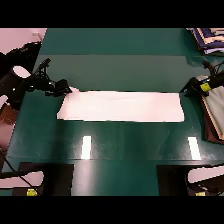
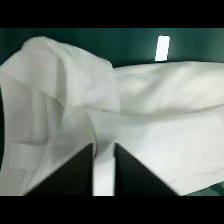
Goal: Fold the shirts.
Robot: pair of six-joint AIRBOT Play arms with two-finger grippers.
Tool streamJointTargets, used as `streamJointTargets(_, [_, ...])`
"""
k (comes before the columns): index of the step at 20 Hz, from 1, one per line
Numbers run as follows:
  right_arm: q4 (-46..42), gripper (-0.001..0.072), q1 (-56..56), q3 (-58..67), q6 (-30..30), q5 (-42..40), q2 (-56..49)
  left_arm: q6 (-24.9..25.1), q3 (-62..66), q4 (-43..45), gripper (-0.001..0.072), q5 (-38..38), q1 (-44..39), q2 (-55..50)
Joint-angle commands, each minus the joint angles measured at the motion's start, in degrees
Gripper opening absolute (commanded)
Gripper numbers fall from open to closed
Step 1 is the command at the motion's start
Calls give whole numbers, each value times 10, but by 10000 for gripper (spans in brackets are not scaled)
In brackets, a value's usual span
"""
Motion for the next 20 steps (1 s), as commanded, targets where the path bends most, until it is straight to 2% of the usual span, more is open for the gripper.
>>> streamJointTargets(1, [12, 400, -43, -42, -27, 19, 12, 13, 1, -5, 23, -10, 0, 22])
streamJointTargets(2, [12, 412, -55, -69, -33, 11, 19, 13, 1, -8, 23, -11, 0, 30])
streamJointTargets(3, [12, 514, -66, -99, -37, 6, 21, 13, 1, -15, 23, -14, -1, 35])
streamJointTargets(4, [12, 563, -73, -123, -42, 0, 20, 13, 1, -23, 23, -17, -6, 37])
streamJointTargets(5, [12, 563, -73, -125, -43, -2, 20, 13, 1, -23, 23, -17, -6, 37])
streamJointTargets(7, [44, 563, -78, -176, -76, -28, 0, 6, 1, -23, 22, -14, -61, 36])
streamJointTargets(9, [111, 559, -73, -197, -101, -45, -18, 3, 1, -23, 22, 18, -115, 36])
streamJointTargets(11, [141, 552, -59, -202, -113, -50, -33, -15, 6, -21, 22, 44, -155, 33])
streamJointTargets(12, [142, 522, -50, -202, -114, -51, -37, -21, 18, -15, 22, 43, -167, 24])
streamJointTargets(14, [141, 285, -36, -201, -139, -55, -35, -21, 49, -10, 21, 27, -175, 4])
streamJointTargets(15, [141, 197, -33, -201, -145, -56, -31, -24, 65, 11, 22, 21, -173, -2])
streamJointTargets(17, [141, 60, -33, -201, -154, -59, -18, -63, 86, 91, 22, 2, -158, -2])
streamJointTargets(18, [140, 17, -34, -201, -158, -62, -10, -85, 93, 132, 23, -24, -146, -2])
streamJointTargets(20, [140, 17, -37, -201, -162, -65, 5, -102, 91, 180, 23, -77, -119, -2])
